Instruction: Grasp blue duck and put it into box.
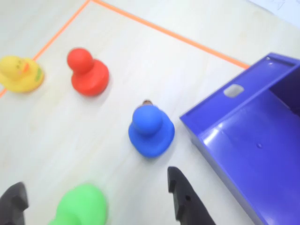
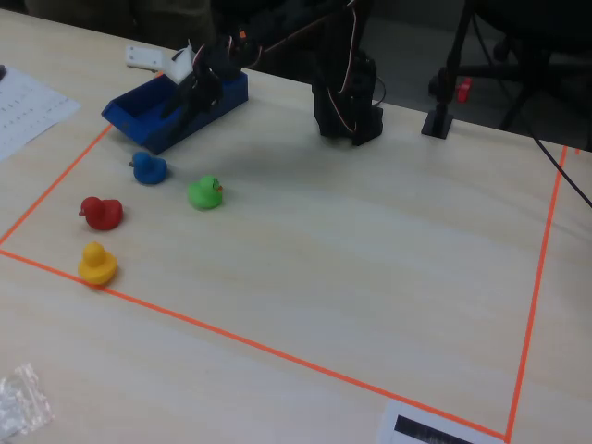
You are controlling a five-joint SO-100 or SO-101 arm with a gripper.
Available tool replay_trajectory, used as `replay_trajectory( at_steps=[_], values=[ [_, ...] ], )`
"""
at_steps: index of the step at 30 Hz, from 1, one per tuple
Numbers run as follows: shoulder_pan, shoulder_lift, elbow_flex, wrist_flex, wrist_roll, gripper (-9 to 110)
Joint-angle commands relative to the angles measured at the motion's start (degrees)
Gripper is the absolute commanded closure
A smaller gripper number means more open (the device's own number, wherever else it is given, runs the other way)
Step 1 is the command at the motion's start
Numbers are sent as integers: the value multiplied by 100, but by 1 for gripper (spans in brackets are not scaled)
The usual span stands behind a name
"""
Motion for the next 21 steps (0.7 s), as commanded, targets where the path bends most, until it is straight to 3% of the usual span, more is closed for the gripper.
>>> replay_trajectory(
  at_steps=[1, 21],
  values=[
    [35, -264, -721, -149, 149, 60],
    [246, -1995, -2013, -545, 88, 60]
  ],
)
